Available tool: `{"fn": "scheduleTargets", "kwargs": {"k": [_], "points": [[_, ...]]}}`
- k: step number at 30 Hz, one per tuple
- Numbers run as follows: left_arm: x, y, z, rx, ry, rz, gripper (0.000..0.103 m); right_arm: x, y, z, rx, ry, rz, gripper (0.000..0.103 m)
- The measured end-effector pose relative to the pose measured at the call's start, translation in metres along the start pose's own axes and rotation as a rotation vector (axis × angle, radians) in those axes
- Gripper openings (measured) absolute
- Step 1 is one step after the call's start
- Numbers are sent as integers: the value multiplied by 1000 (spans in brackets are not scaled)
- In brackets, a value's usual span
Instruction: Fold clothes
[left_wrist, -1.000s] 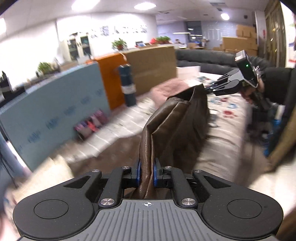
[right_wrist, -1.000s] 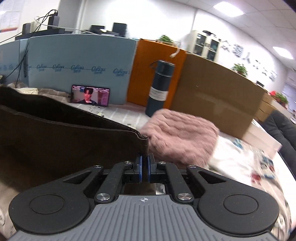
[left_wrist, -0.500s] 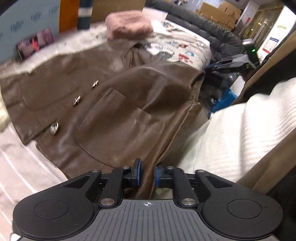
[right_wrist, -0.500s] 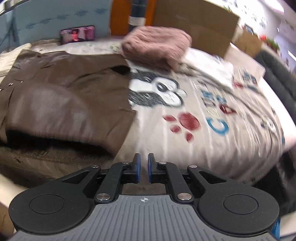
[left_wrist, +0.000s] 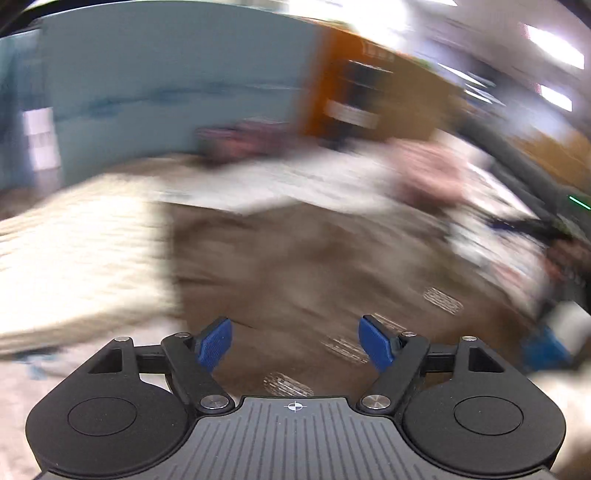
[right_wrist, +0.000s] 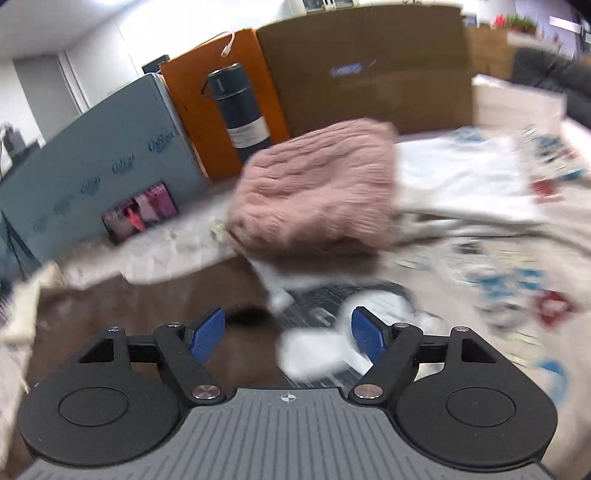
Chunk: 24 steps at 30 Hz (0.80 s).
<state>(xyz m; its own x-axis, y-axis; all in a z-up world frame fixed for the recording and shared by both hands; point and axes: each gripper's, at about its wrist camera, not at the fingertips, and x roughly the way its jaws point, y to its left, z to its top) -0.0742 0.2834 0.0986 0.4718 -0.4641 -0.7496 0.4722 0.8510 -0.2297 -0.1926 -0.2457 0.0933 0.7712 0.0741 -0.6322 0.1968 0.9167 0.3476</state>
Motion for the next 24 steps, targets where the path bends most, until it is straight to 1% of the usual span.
{"fn": "scheduleTargets", "kwargs": {"k": [2,6,8,10,11,12,13,15,17,18,19,20,22,23,24], "points": [[8,16,13,-84,-61,85,77,30,5,10,23,36,29,74],[43,34,17,-167,-14,107,77,71,19,24,-1,90,73,74],[60,40,16,-200,24,118,77,87,23,27,-10,121,73,71],[71,41,11,-234,42,90,76,102,26,28,-5,146,77,69],[74,40,10,-245,34,75,75,109,27,28,-2,158,84,60],[77,38,8,-255,27,60,75,113,29,28,-8,162,85,53],[79,34,8,-243,17,48,75,117,32,27,-19,161,83,50],[84,27,11,-232,7,63,77,120,37,26,-39,154,73,44],[85,26,11,-254,-10,78,75,123,41,26,-43,153,66,29],[83,24,9,-259,-14,110,62,122,44,25,-64,146,59,27],[81,22,8,-264,-17,142,51,120,49,24,-95,136,50,24],[79,21,5,-259,-18,181,34,118,53,23,-126,125,41,21],[73,18,-2,-267,-38,200,26,114,64,19,-209,97,18,18],[70,18,-3,-276,-51,214,15,111,70,18,-246,85,6,16],[67,18,-5,-284,-65,228,9,109,75,17,-282,72,-5,16]]}}
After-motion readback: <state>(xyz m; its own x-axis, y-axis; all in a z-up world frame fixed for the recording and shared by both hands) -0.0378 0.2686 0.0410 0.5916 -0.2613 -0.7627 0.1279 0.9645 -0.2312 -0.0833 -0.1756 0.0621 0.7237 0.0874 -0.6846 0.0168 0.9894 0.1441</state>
